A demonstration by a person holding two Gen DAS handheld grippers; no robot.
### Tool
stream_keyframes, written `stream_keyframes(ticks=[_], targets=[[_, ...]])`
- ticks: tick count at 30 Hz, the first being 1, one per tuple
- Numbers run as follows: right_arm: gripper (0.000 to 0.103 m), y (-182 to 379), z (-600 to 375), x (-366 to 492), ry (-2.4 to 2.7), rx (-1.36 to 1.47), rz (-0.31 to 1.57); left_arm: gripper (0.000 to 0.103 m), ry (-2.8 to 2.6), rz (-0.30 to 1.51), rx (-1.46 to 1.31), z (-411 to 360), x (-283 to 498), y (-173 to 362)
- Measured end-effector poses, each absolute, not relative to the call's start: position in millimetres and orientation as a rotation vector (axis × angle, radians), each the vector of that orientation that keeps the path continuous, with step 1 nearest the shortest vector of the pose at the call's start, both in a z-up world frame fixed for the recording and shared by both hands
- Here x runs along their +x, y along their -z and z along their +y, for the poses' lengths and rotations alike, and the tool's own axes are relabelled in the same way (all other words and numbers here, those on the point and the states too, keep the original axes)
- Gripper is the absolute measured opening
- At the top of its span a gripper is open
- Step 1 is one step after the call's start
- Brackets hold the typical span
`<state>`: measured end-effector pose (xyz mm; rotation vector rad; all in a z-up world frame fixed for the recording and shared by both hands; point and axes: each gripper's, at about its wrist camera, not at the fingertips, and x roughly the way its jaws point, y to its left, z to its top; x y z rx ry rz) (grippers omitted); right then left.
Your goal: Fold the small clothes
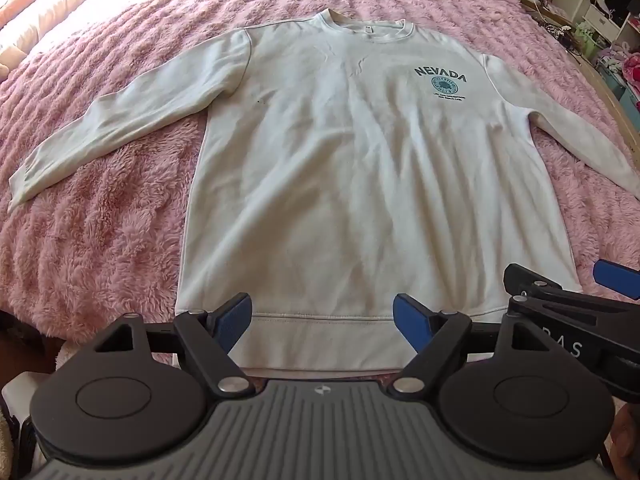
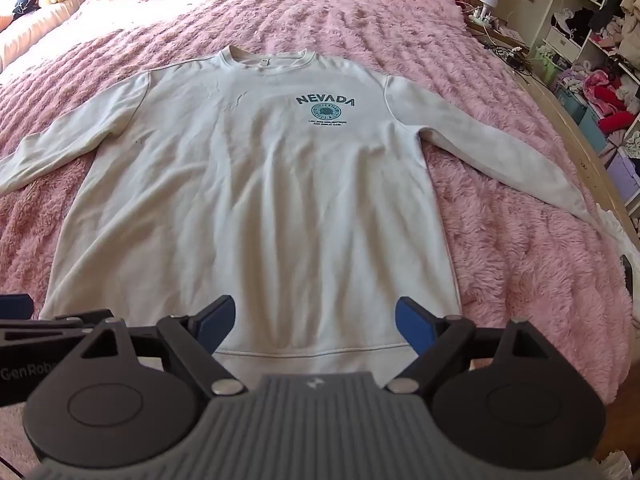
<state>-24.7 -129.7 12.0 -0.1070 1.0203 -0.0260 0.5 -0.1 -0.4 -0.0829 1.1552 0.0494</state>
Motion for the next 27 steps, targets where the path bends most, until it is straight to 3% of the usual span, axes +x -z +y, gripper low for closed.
stream_keyframes(ticks=[27], targets=[[0.083, -13.5, -131.2, -26.0, 0.038, -0.095, 1.019, 0.094, -0.052, 1.188, -0.089, 3.4, -0.7, 9.1]])
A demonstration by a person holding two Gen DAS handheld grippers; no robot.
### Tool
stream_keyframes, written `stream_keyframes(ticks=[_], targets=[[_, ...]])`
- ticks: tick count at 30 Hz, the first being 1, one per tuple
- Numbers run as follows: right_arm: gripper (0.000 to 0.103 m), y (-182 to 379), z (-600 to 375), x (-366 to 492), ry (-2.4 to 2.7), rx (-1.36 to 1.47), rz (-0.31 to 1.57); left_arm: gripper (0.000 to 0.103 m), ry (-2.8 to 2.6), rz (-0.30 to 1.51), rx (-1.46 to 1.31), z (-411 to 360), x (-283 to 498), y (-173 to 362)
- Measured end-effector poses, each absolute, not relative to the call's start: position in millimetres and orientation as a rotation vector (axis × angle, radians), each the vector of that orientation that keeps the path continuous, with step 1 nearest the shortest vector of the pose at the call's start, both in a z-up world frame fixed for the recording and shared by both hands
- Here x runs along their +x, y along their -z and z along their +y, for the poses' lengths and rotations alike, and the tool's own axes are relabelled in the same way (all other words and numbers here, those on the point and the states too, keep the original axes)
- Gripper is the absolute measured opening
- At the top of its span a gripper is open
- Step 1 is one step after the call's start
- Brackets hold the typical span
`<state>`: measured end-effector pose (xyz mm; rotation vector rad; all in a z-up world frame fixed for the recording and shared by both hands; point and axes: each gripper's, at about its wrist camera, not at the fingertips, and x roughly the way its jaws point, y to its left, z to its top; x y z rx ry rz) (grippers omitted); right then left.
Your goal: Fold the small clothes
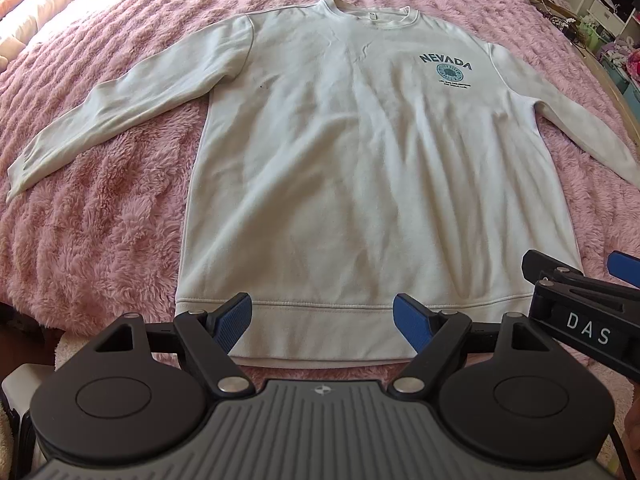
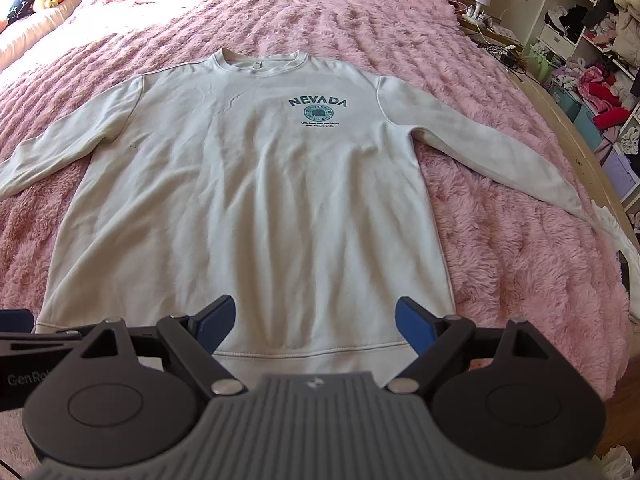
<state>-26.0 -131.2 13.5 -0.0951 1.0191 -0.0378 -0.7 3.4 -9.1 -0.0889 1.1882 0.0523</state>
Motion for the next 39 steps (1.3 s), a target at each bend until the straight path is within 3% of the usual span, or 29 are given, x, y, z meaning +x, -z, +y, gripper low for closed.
stream_keyframes(ticks=[39], targets=[[0.083, -13.0, -128.7, -25.6, 0.032, -0.100, 1.020, 0.094, -0.053, 1.205, -0.096, 5.0, -0.4, 10.5]])
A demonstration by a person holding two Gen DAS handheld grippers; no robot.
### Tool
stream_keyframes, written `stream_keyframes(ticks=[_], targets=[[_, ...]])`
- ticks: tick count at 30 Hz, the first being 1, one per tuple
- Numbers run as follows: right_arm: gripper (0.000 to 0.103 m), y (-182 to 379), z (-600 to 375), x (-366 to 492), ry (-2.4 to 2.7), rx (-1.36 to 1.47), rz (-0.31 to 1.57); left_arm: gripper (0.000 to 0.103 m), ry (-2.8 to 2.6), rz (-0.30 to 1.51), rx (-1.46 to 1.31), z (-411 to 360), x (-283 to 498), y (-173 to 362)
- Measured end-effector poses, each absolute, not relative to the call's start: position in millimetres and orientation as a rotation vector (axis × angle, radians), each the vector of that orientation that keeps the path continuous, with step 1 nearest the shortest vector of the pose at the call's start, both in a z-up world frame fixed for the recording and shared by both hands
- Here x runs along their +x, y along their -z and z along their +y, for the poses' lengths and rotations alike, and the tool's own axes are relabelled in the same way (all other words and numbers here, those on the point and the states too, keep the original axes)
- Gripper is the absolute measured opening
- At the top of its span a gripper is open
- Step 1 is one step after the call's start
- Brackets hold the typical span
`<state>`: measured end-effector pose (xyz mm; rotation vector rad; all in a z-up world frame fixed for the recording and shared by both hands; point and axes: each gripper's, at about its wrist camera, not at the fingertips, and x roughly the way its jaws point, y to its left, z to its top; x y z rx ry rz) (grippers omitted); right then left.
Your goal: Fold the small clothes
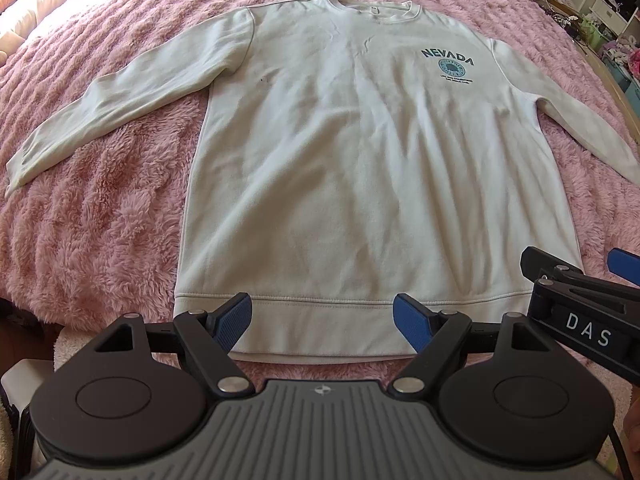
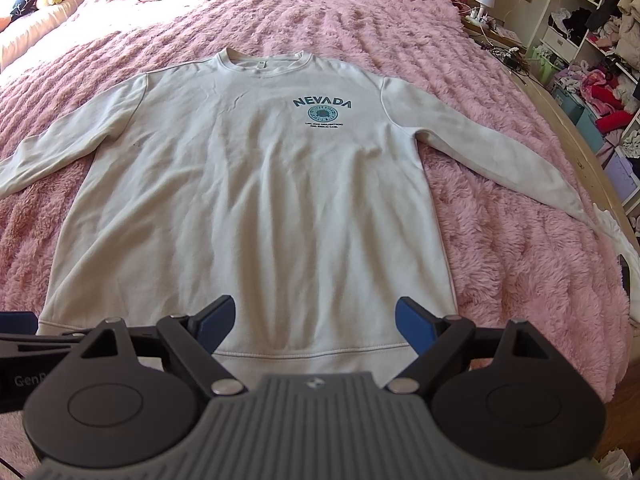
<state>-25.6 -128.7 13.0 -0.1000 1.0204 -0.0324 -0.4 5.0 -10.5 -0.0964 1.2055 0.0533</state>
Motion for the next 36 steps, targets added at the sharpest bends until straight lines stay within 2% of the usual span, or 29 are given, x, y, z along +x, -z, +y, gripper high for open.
stream_keyframes(ticks=[30, 36], targets=[[0.083, -10.7, -135.2, -22.3, 0.047, -0.078, 1.032, 0.094, -0.049, 1.224, -0.089, 1.2, 3.8, 14.3], [0.083, -5.1, -147.7, -19.3, 0.099, -0.070, 1.021, 0.093, 0.043, 1.154, -0.144, -1.6, 10.2, 11.8]])
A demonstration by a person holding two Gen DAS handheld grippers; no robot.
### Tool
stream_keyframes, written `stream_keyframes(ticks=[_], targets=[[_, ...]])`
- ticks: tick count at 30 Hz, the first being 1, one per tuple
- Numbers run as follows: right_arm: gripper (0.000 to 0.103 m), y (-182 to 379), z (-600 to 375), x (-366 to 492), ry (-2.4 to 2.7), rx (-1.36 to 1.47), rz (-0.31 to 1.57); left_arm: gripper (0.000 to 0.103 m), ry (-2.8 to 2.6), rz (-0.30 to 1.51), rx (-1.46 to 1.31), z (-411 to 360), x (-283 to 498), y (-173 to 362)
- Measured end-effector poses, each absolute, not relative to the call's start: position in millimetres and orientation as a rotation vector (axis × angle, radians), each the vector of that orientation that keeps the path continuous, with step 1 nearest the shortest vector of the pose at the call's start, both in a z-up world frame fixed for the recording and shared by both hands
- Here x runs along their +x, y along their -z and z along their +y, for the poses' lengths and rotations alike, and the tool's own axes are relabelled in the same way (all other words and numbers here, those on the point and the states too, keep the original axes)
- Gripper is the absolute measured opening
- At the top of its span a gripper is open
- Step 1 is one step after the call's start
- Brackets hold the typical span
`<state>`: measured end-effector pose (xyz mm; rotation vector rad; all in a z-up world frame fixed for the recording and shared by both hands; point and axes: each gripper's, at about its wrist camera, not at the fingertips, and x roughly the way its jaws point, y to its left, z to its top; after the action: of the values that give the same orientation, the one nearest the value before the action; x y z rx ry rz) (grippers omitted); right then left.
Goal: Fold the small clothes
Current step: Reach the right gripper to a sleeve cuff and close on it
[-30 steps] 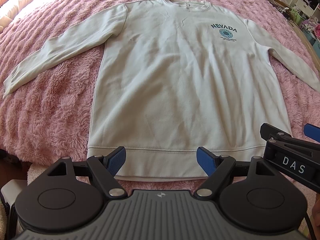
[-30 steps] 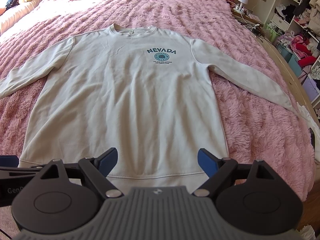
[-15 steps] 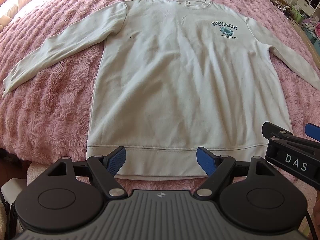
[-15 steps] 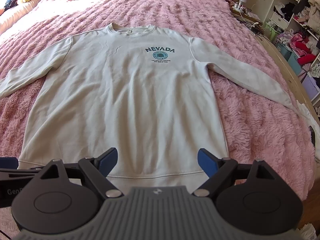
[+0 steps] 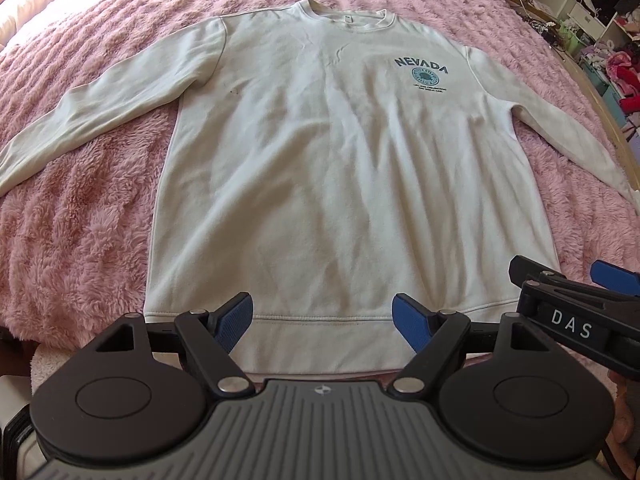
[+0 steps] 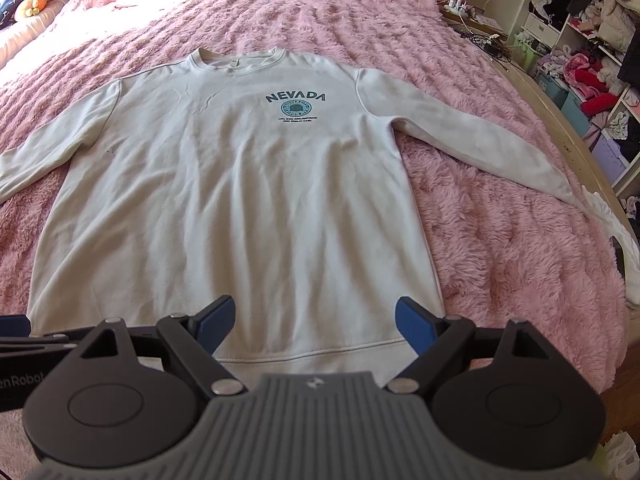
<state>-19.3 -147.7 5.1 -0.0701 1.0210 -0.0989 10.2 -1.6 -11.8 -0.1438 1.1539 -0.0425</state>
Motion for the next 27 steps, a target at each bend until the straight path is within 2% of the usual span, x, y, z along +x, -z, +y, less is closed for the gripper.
stream_keyframes(ticks=[8, 13, 19, 24, 27], targets=[[0.083, -9.7, -212.9, -2.7, 0.266, -0.017, 0.855, 0.093, 0.135, 1.144, -0.174, -19.8, 47.3, 20.4], [0.083, -11.4, -304.3, 9.9, 0.356, 0.221, 0.775, 0.093, 0.273, 1.097, -0.196, -54.1, 82.8, 21.4], [0.083, 0.7, -410.1, 17.9, 0.413, 0.411, 0.560, 0.094, 0.440, 1.004, -0.162, -109.7, 133.1, 20.7], [0.082, 25.3, -511.4, 30.7, 0.487, 0.669, 0.419, 0.094, 0.607, 0.952, -0.250, -150.2, 180.8, 28.8], [0.082, 42.1, -552.9, 47.9, 0.554, 0.700, 0.391, 0.094, 0.649, 0.912, -0.311, -171.4, 211.8, 38.1]])
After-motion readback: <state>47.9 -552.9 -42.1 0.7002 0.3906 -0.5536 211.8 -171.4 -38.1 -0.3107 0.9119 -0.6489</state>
